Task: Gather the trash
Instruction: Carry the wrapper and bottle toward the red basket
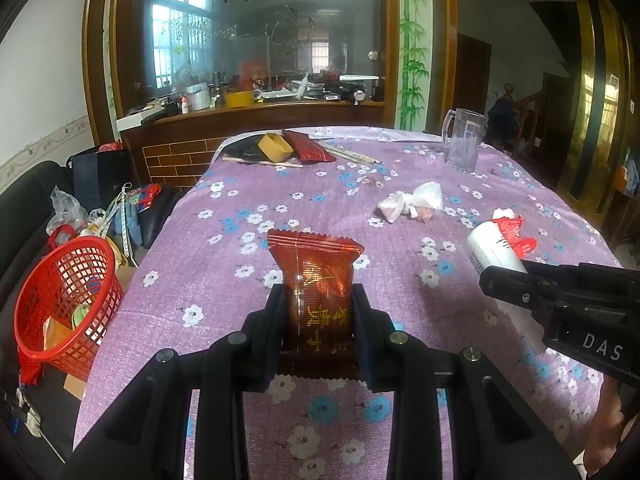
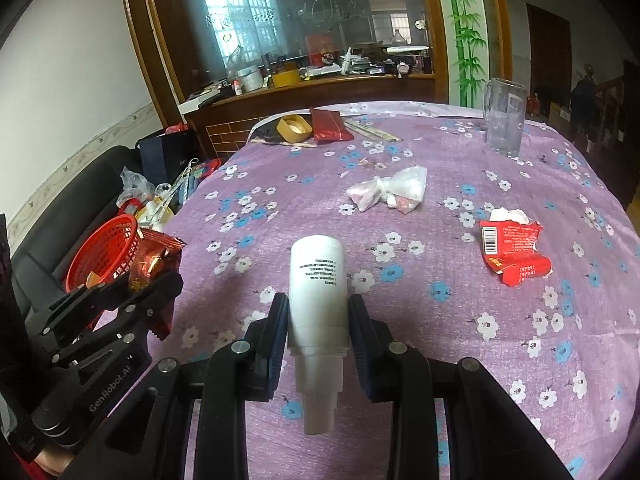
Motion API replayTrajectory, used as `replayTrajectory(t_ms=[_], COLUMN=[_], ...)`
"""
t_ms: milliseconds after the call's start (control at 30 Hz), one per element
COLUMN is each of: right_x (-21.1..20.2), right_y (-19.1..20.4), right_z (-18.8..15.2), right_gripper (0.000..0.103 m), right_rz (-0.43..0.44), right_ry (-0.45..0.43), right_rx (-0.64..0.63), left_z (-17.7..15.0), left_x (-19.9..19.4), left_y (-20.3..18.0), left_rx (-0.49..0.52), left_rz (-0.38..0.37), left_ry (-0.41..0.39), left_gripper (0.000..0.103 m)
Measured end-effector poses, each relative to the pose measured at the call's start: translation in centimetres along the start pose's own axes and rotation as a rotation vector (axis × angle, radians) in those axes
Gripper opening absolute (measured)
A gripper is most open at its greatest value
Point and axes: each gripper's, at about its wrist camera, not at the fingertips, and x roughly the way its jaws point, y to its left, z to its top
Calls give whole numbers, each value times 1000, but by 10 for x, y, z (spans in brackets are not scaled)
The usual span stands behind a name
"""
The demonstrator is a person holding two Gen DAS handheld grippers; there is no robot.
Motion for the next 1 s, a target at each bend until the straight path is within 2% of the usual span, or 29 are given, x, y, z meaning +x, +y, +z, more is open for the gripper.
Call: replayTrajectory(t_ms=[300,633,833,1000], right_x=[3,13,26,43], right_y=[8,40,80,124], right_z=[3,14,33,50], right_gripper=[33,33,33,33], right_rz=[4,38,119,198], right_ry=[8,24,51,81], right_rx=[-13,-72,-127,-178], left_z=[2,2,3,1], left_x=[-3,-16,-33,-45], left_y=[15,50,99,161], left_rx=[-30,-85,-159,-252], left_rz=[12,48,112,205], left_ry=[-6,-24,-58,-76], left_gripper=[30,30,30,31])
